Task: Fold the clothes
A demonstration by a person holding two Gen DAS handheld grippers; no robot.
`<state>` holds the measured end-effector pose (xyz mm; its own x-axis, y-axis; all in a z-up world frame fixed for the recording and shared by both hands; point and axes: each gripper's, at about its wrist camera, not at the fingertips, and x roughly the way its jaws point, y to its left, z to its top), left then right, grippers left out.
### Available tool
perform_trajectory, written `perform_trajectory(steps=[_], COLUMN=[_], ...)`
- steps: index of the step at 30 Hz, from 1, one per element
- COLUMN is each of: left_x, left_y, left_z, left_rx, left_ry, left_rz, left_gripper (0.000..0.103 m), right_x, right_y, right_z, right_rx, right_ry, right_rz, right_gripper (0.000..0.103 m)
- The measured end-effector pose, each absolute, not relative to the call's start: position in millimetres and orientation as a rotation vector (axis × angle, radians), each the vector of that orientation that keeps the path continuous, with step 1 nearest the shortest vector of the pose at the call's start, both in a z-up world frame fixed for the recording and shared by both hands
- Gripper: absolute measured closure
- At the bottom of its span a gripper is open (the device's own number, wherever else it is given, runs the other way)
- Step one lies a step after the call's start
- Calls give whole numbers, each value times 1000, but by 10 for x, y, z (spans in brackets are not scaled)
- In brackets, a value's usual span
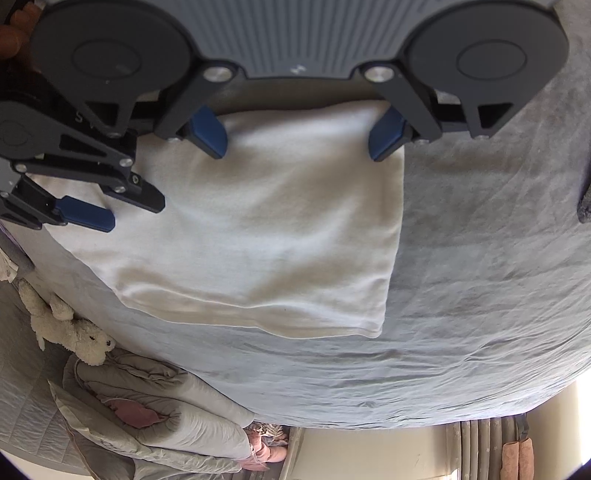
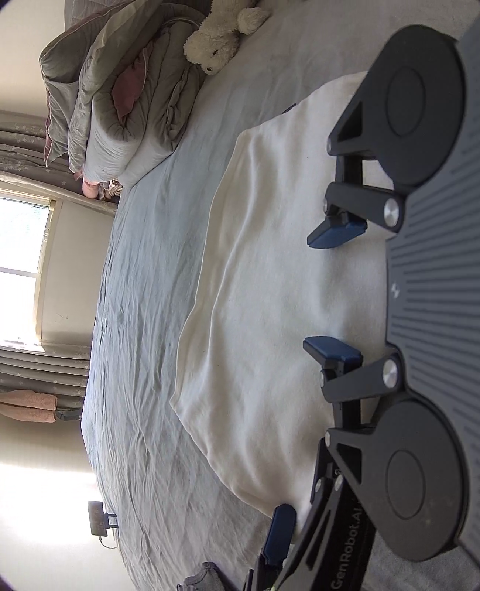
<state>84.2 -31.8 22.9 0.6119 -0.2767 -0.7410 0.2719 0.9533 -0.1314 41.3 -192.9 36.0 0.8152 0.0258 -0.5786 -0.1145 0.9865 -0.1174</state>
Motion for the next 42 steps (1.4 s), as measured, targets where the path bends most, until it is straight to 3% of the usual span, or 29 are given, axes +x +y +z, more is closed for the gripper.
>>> perform_trajectory(steps=[28,42], left_x=[807,799], left_y=[-354,-370], left_z=[220,221], left_rx=[33,42], left_ry=[840,833], left_rz=[-314,-306], left_gripper=[18,17], right_x=[326,206], right_y=[-2104,-2154], right_z=[278,290], right_rx=[-170,-78], right_ry=[738,636], right_rz=[118,92], right_gripper=[45,43])
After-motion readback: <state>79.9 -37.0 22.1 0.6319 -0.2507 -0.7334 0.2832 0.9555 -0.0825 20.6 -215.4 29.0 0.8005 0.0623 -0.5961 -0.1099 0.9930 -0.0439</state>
